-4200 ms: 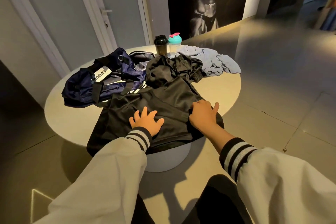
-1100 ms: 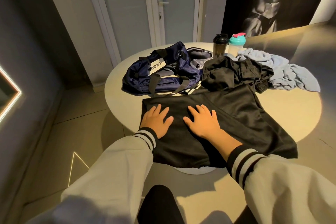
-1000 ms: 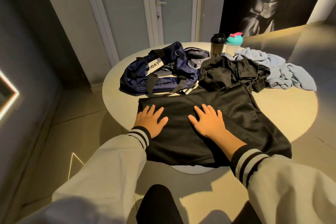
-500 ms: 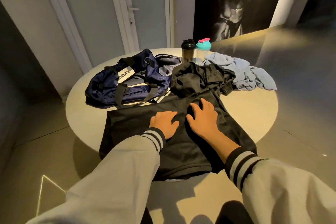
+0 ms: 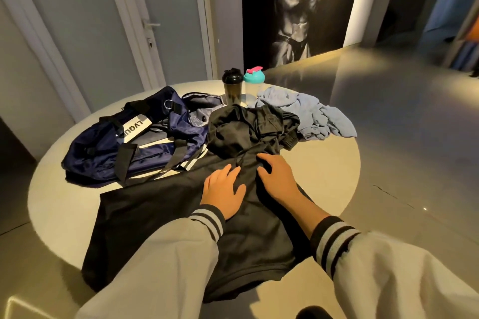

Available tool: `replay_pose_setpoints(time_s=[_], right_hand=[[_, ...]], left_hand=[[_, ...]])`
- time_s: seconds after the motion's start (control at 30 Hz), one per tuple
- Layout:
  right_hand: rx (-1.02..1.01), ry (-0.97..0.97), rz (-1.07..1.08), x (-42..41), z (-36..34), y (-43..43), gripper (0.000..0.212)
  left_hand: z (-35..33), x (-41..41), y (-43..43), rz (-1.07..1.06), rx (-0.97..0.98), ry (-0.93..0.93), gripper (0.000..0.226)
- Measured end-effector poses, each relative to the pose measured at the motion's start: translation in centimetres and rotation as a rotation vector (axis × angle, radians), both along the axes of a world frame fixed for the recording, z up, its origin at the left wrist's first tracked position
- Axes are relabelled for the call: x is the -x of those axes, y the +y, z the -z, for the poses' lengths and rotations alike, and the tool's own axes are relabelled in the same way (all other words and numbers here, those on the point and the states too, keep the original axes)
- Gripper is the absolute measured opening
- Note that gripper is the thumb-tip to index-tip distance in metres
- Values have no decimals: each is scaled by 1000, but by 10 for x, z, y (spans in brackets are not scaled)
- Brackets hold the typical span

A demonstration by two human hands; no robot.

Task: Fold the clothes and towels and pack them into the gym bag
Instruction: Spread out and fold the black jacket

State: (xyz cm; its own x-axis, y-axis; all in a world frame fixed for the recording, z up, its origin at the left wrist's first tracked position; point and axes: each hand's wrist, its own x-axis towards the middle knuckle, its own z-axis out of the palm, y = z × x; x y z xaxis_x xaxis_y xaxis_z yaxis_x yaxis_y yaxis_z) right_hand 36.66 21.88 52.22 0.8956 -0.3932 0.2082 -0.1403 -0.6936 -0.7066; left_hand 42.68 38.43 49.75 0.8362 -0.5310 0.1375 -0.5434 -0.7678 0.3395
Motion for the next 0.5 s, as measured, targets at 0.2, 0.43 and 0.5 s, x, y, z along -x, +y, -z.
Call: replay_pose_setpoints(time_s=[0.2, 0.43, 0.5], right_hand=[[-54, -3, -124, -10, -12, -2, 41], [23, -33, 4, -13, -9, -15, 43], [-15, -18, 8, -13, -6, -18, 39]], left_hand=[[-1, 2, -1, 42, -19, -9, 65], [-1, 3, -1, 62, 11, 1, 65], [-1, 3, -1, 63, 20, 5, 65]])
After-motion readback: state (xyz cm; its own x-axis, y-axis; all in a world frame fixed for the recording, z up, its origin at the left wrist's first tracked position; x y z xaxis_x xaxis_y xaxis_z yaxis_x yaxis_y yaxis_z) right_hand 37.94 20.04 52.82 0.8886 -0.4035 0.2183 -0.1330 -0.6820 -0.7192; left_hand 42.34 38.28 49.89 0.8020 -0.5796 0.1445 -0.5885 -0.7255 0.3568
